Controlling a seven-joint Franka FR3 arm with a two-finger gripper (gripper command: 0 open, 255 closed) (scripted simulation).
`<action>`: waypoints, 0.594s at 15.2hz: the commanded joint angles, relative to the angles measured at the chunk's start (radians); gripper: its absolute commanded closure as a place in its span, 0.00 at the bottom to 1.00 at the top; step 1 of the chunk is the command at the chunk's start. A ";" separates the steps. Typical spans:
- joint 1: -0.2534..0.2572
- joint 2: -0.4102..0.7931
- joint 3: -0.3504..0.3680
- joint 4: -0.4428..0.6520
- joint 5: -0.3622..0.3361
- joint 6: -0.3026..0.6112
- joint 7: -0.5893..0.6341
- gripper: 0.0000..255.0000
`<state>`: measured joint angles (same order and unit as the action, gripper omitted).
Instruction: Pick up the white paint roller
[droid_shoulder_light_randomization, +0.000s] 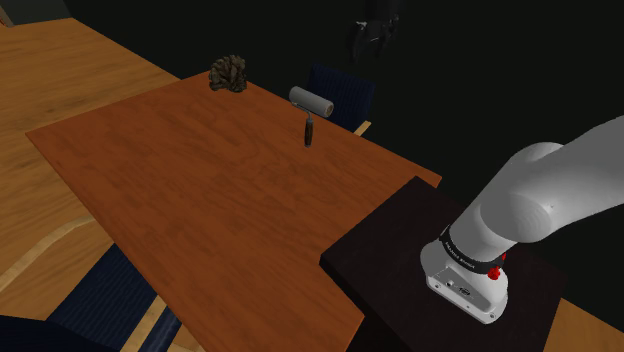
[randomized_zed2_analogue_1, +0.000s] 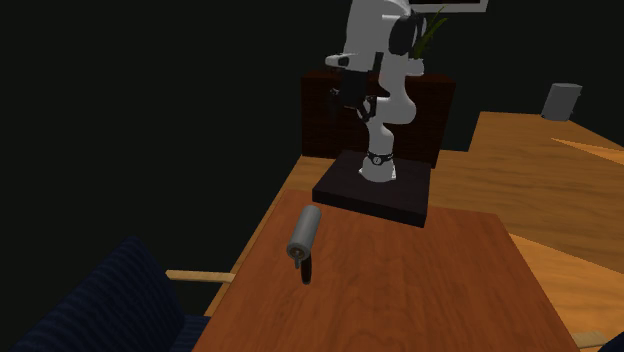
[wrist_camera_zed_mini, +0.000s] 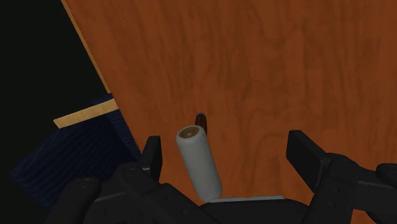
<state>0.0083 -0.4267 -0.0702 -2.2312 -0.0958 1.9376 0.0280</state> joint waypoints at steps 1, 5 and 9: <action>-0.001 0.089 -0.004 0.039 -0.006 0.041 -0.004 0.00; -0.001 0.239 -0.006 0.106 -0.018 0.106 -0.006 0.00; -0.003 0.392 -0.009 0.192 -0.028 0.155 -0.008 0.00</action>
<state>0.0064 -0.0753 -0.0776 -2.0586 -0.1213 2.0766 0.0213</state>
